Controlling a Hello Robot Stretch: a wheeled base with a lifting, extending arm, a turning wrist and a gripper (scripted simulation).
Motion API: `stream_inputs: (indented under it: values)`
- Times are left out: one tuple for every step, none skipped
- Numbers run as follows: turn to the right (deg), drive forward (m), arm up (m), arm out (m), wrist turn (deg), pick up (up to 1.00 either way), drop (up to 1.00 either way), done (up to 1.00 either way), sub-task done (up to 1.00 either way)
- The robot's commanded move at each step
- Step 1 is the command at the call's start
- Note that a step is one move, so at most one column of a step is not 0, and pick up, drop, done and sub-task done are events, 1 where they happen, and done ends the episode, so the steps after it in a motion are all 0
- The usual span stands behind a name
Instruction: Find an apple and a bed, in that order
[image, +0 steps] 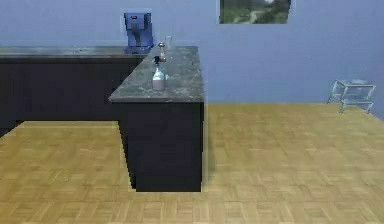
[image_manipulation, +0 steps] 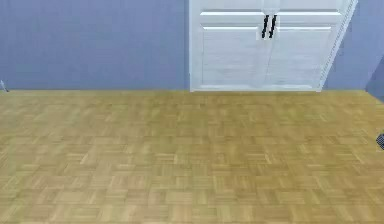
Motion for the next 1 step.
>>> stream_inputs:
  values:
    - [-45.0, 0.0, 0.0, 0.0, 0.0, 0.0, 0.0, 0.0, 0.0]
